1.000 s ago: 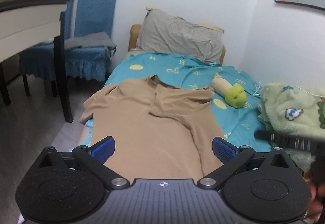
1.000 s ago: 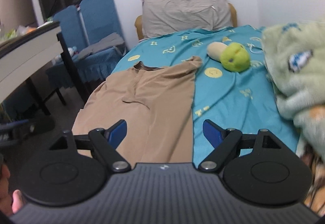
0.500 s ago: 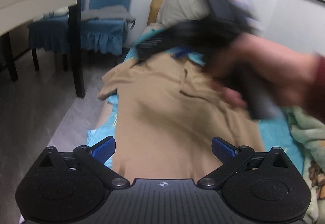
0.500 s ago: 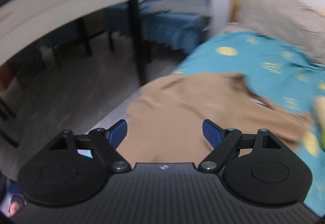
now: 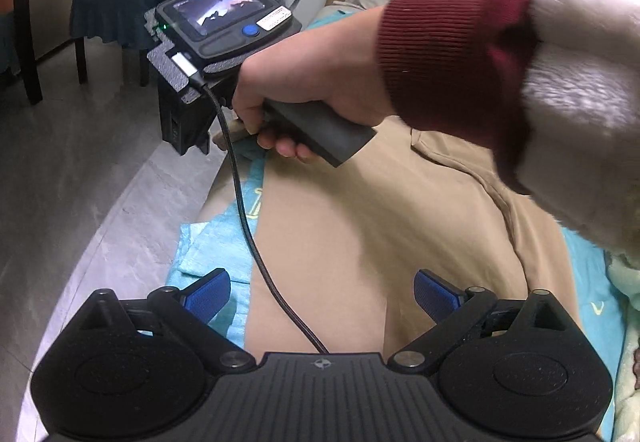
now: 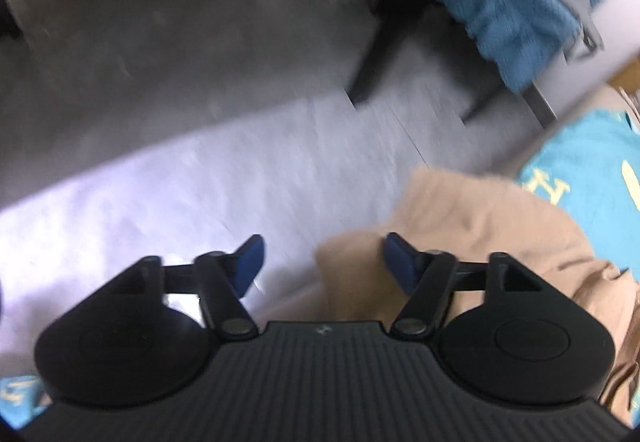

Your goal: Fold clothes

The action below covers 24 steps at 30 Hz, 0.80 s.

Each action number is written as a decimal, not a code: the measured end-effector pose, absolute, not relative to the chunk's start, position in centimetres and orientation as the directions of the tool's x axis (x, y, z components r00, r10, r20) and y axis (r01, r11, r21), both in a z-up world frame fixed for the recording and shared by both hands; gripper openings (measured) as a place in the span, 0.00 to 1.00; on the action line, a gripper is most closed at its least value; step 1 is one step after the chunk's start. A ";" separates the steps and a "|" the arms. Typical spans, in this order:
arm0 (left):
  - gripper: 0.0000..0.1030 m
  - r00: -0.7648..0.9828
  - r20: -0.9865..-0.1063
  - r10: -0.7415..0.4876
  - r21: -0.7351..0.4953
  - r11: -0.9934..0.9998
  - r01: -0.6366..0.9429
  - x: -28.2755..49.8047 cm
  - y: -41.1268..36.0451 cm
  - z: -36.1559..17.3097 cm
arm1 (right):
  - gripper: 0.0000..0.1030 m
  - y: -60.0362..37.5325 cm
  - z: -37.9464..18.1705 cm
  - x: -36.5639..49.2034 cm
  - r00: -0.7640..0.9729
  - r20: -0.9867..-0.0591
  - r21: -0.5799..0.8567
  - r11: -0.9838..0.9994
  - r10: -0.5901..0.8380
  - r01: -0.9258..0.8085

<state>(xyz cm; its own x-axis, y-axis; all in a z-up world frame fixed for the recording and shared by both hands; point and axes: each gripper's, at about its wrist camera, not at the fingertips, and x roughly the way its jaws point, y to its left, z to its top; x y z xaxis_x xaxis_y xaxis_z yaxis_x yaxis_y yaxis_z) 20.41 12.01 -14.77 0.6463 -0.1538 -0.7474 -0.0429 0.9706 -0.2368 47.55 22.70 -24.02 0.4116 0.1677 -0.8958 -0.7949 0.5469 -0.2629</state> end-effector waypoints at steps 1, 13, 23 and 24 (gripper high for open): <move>0.97 0.649 -0.745 -0.155 -0.239 0.970 -0.043 20.4 12.1 -14.7 | 0.55 22.8 -24.2 47.6 0.422 -0.894 -0.278 0.549 0.153 -0.788; 0.94 0.773 -0.614 -0.162 -0.242 0.970 0.012 19.2 10.0 -12.7 | 0.04 15.1 -13.6 49.1 0.704 -0.694 -0.308 0.823 0.148 -0.477; 0.94 0.824 -0.501 -0.266 -0.357 0.930 0.083 19.0 9.0 -11.5 | 0.04 -8.6 -14.0 47.1 0.729 -0.684 0.015 0.999 -0.021 0.043; 0.94 0.818 -0.509 -0.267 -0.357 0.931 0.082 19.3 8.7 -11.7 | 0.04 -10.5 -15.1 46.4 0.710 -0.704 0.055 0.995 -0.017 0.078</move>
